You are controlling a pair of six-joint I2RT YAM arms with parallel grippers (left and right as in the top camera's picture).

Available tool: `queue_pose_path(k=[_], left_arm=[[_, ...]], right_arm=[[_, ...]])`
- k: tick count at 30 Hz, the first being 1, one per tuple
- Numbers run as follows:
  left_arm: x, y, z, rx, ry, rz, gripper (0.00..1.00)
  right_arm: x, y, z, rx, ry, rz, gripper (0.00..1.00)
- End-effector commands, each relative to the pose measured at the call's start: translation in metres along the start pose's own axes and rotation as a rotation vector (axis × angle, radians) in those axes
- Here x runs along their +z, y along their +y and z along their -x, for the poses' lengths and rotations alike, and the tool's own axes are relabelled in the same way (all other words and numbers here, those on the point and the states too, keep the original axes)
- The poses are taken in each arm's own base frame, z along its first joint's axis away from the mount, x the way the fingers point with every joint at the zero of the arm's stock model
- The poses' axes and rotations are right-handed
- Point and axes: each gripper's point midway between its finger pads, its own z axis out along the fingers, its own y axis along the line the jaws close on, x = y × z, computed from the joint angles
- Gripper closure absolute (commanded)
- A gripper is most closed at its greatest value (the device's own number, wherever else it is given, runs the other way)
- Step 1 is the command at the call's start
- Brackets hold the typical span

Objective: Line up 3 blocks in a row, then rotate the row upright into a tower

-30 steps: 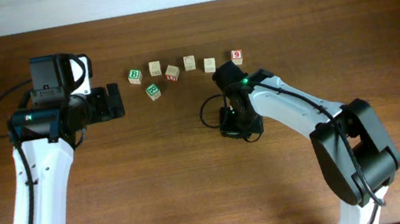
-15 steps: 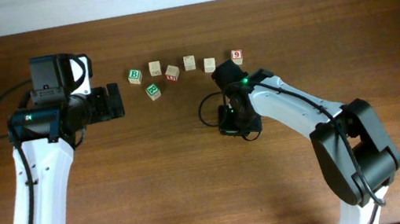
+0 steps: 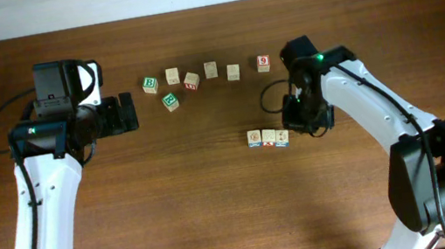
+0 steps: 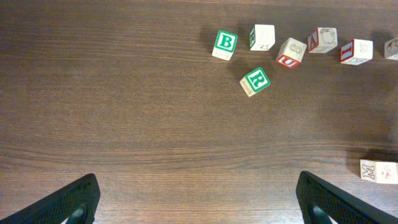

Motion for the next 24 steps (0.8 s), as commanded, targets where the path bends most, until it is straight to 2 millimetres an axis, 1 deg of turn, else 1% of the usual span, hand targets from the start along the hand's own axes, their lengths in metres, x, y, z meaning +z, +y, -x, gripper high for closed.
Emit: queue_pose_path(k=[1, 3, 5, 7, 8, 9, 11, 16, 20, 23, 24], left_arm=[[-0.003, 0.001, 0.007, -0.014, -0.019, 0.004, 0.01], [-0.003, 0.001, 0.007, -0.014, -0.019, 0.004, 0.01], [-0.003, 0.001, 0.007, -0.014, -0.019, 0.004, 0.01], [-0.003, 0.001, 0.007, -0.014, -0.019, 0.004, 0.01], [-0.003, 0.001, 0.007, -0.014, -0.019, 0.004, 0.01], [-0.003, 0.001, 0.007, -0.014, -0.019, 0.004, 0.01], [-0.003, 0.001, 0.007, -0.014, -0.019, 0.004, 0.01], [-0.003, 0.001, 0.007, -0.014, -0.019, 0.004, 0.01], [-0.003, 0.001, 0.007, -0.014, -0.019, 0.004, 0.01], [-0.003, 0.001, 0.007, -0.014, -0.019, 0.004, 0.01], [-0.003, 0.001, 0.007, -0.014, -0.019, 0.004, 0.01]], right_arm=[[0.023, -0.011, -0.007, -0.018, 0.001, -0.018, 0.96], [0.037, -0.008, -0.008, -0.049, -0.010, 0.009, 0.96], [0.046, -0.009, -0.007, -0.060, -0.019, 0.015, 0.96], [0.049, -0.006, -0.004, -0.081, -0.038, 0.028, 0.96], [0.049, 0.000, -0.001, -0.128, -0.051, 0.060, 0.96], [0.049, 0.002, 0.001, -0.134, -0.056, 0.070, 0.96], [0.048, 0.012, 0.002, -0.204, -0.063, 0.117, 0.96], [0.045, 0.025, 0.006, -0.301, -0.086, 0.181, 0.96], [0.044, 0.032, 0.008, -0.356, -0.100, 0.213, 0.96], [0.043, 0.032, 0.009, -0.356, -0.104, 0.213, 0.96], [0.039, 0.032, 0.010, -0.349, -0.101, 0.211, 0.96]])
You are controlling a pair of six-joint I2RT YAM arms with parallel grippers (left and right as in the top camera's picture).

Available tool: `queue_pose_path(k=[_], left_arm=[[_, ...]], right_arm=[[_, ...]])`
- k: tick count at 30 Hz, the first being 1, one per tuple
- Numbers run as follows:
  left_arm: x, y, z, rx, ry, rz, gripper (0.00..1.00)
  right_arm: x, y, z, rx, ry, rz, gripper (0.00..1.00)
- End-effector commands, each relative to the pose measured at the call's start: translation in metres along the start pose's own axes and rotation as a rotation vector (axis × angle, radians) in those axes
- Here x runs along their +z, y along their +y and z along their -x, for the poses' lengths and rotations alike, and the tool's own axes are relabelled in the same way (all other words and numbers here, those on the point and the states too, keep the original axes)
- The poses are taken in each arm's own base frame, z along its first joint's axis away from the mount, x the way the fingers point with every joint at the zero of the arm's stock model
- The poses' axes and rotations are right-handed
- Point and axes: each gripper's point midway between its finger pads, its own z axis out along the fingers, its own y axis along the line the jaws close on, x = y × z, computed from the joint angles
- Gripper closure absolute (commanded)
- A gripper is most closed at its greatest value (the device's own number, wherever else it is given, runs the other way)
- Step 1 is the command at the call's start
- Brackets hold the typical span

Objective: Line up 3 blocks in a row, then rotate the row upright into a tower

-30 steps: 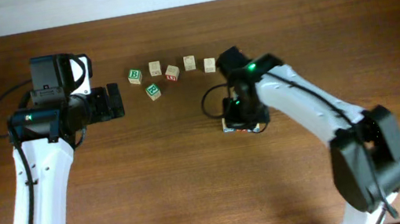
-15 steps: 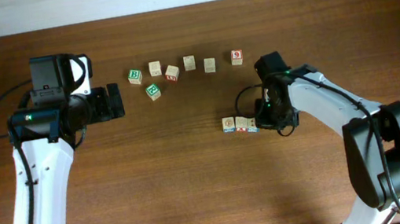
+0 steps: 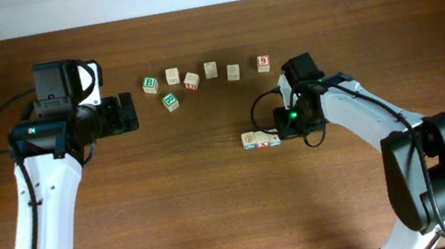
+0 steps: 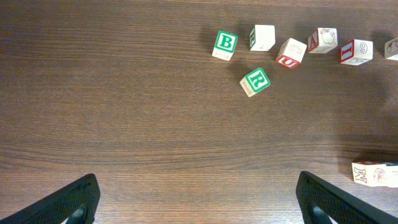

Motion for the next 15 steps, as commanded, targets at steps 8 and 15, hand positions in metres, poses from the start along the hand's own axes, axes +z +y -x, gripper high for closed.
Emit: queue_pose_path(k=[8, 15], left_arm=[[-0.003, 0.001, 0.006, -0.014, -0.018, 0.003, 0.01], [-0.003, 0.001, 0.006, -0.014, -0.018, 0.003, 0.01]], right_arm=[[-0.037, 0.016, 0.006, 0.145, 0.070, 0.007, 0.95], [-0.021, 0.025, -0.048, 0.042, 0.228, -0.078, 0.95]])
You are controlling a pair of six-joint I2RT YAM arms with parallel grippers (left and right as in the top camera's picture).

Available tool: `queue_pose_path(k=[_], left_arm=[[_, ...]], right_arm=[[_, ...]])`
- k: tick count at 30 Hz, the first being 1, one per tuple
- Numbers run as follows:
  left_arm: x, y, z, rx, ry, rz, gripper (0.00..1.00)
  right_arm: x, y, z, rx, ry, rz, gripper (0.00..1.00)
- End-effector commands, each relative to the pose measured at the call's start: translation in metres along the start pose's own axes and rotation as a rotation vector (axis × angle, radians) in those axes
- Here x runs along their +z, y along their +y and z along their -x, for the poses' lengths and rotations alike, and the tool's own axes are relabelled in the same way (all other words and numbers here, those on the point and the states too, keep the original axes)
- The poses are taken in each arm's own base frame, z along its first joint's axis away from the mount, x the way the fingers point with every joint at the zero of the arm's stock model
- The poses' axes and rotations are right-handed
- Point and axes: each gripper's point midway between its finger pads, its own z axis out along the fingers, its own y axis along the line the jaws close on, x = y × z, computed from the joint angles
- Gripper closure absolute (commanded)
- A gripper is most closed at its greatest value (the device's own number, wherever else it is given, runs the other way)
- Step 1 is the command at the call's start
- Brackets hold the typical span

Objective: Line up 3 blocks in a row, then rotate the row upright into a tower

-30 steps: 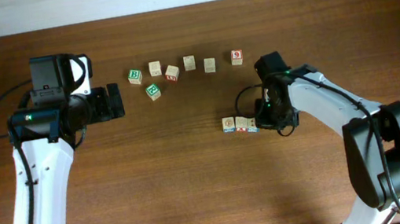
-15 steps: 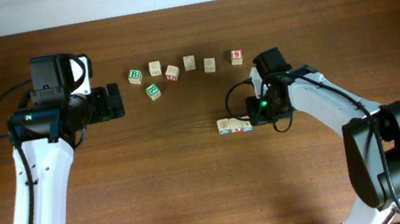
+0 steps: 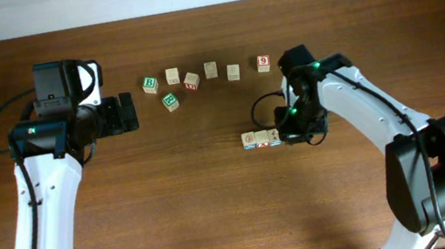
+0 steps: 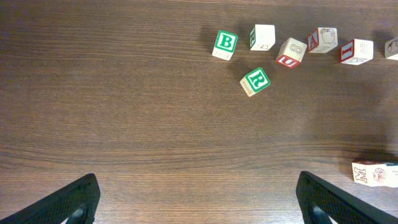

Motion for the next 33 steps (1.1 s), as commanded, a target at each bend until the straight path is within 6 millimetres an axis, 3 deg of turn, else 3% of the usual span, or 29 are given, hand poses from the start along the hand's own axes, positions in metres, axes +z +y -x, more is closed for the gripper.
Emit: queue_pose_path(k=[1, 9, 33], left_arm=[[-0.003, 0.001, 0.006, -0.014, -0.018, 0.004, 0.01], [-0.003, 0.001, 0.006, -0.014, -0.018, 0.004, 0.01], [-0.003, 0.001, 0.006, -0.014, -0.018, 0.004, 0.01]], right_arm=[[0.021, 0.005, -0.014, -0.082, 0.014, -0.066, 0.95], [0.043, -0.003, -0.004, -0.090, -0.072, -0.113, 0.95], [0.042, 0.002, 0.012, -0.156, -0.132, -0.100, 0.96]])
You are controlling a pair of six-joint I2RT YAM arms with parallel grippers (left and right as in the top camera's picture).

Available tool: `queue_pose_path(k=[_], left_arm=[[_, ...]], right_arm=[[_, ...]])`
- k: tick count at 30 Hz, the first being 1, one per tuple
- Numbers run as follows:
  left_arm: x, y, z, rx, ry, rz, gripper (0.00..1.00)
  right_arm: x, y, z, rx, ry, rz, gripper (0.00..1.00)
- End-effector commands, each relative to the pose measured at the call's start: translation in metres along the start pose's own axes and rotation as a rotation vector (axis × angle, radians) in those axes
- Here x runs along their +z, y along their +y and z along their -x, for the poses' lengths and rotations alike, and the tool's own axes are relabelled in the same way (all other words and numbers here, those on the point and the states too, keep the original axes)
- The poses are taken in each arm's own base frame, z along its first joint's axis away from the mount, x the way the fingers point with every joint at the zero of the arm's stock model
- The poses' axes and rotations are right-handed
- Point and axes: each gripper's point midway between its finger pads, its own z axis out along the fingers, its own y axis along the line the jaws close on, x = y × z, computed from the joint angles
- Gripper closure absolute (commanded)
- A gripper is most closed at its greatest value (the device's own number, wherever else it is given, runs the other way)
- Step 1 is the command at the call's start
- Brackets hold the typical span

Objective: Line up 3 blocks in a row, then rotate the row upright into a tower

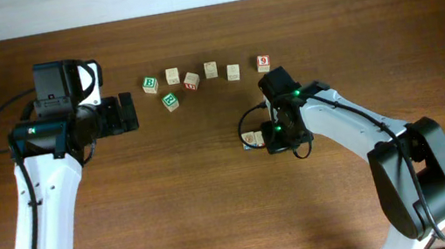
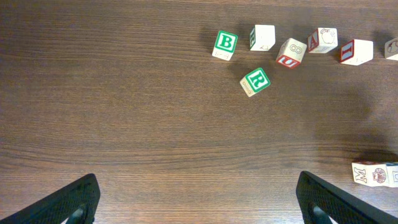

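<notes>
Three blocks lie in a short row at mid-table. Only the left one (image 1: 250,139) shows from overhead, and in the left wrist view it is the block marked M (image 2: 372,173). My right gripper (image 1: 271,138) sits low over the other two and hides them; its jaws cannot be made out. My left gripper (image 1: 127,112) hovers open at the left, far from the row, with nothing between its fingers (image 2: 69,200).
A loose arc of blocks lies at the back: green B (image 1: 150,84), green R (image 1: 170,101), a U block (image 1: 191,80), a red-faced block (image 1: 263,63) and others between them. Bare wood lies in front of the row and under the left gripper.
My right gripper has moved left, from the right end of the three-block row to over it, and now covers two of the blocks. The left arm and the back blocks have not moved.
At first my right gripper stood just right of the three-block row. Then it was against the row's right end and the row lay slightly further left. It stayed there, and now it is over the row. The left gripper stayed open and still.
</notes>
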Motion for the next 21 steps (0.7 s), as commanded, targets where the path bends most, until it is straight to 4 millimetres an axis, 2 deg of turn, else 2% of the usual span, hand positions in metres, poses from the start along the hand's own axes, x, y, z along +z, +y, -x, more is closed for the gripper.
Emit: queue_pose_path(k=[1, 4, 7, 11, 13, 16, 21], left_arm=[[-0.003, 0.001, 0.006, -0.014, -0.018, 0.003, 0.01], [-0.003, 0.001, 0.006, -0.014, -0.018, 0.003, 0.01], [-0.003, 0.001, 0.006, -0.014, -0.018, 0.003, 0.01], [-0.003, 0.001, 0.006, -0.014, -0.018, 0.003, 0.01], [-0.003, 0.001, 0.006, -0.014, -0.018, 0.003, 0.01], [-0.003, 0.001, 0.006, -0.014, -0.018, 0.003, 0.01], [-0.003, 0.001, 0.006, -0.014, -0.018, 0.003, 0.01]], right_arm=[[0.001, -0.003, -0.001, -0.011, 0.007, -0.015, 0.96], [-0.017, 0.009, 0.001, -0.011, 0.017, 0.036, 0.96], [-0.058, 0.021, 0.009, -0.020, -0.032, 0.075, 0.96], [-0.105, 0.026, 0.016, -0.032, -0.148, 0.106, 0.96], [-0.134, 0.019, 0.017, 0.000, -0.208, 0.146, 0.96], [-0.159, -0.002, 0.018, 0.045, -0.257, 0.190, 0.96], [-0.170, -0.032, 0.019, 0.121, -0.265, 0.254, 0.96]])
